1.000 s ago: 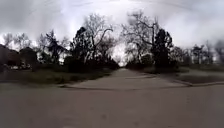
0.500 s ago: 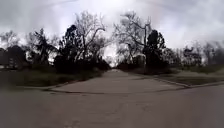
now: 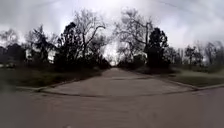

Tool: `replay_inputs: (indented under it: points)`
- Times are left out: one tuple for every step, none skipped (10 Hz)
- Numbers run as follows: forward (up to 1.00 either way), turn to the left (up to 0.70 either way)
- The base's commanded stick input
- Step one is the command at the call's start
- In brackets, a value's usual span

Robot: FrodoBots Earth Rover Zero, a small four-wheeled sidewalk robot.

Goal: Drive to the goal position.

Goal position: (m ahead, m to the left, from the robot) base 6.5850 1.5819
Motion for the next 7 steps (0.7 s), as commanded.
replay_inputs:
  points:
    - [0.70, 0.00]
    - [0.70, 0.00]
    - [0.70, 0.00]
    - [0.70, 0.00]
    - [0.70, 0.00]
    - [0.70, 0.00]
    - [0.70, 0.00]
